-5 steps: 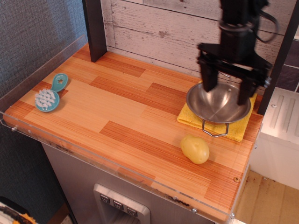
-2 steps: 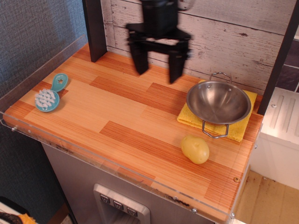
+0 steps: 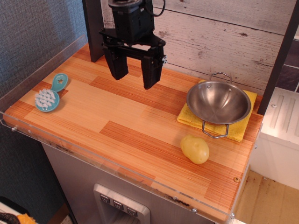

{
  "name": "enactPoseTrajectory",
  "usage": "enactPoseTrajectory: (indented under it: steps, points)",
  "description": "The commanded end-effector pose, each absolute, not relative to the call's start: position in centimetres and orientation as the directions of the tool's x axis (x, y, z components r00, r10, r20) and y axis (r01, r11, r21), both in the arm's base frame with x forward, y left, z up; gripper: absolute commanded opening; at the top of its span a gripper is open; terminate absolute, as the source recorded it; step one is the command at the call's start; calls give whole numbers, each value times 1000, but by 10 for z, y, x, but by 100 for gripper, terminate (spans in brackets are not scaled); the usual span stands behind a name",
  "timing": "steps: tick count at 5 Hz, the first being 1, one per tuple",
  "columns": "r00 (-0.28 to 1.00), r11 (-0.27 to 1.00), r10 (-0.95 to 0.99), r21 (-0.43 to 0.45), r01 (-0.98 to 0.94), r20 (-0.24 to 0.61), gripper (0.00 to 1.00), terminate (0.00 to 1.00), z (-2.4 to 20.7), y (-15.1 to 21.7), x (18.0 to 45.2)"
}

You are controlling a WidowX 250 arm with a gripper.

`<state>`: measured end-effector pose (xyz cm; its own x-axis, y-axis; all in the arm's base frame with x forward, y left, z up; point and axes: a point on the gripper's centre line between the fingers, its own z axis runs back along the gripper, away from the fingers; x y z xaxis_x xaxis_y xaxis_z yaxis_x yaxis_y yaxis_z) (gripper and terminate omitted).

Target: Put the colander on top of the towel

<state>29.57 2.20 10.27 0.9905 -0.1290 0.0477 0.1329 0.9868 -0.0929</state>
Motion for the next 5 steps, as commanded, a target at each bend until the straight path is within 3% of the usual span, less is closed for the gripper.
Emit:
enactPoseTrajectory:
  steps: [1, 4, 5]
  points:
    - [981, 992, -125, 14, 124, 151, 100, 0, 119, 24, 289]
    - [989, 995, -97, 15, 96, 116, 100, 0, 110, 30, 283]
    - [989, 995, -97, 15, 96, 116, 100, 100, 110, 30, 283]
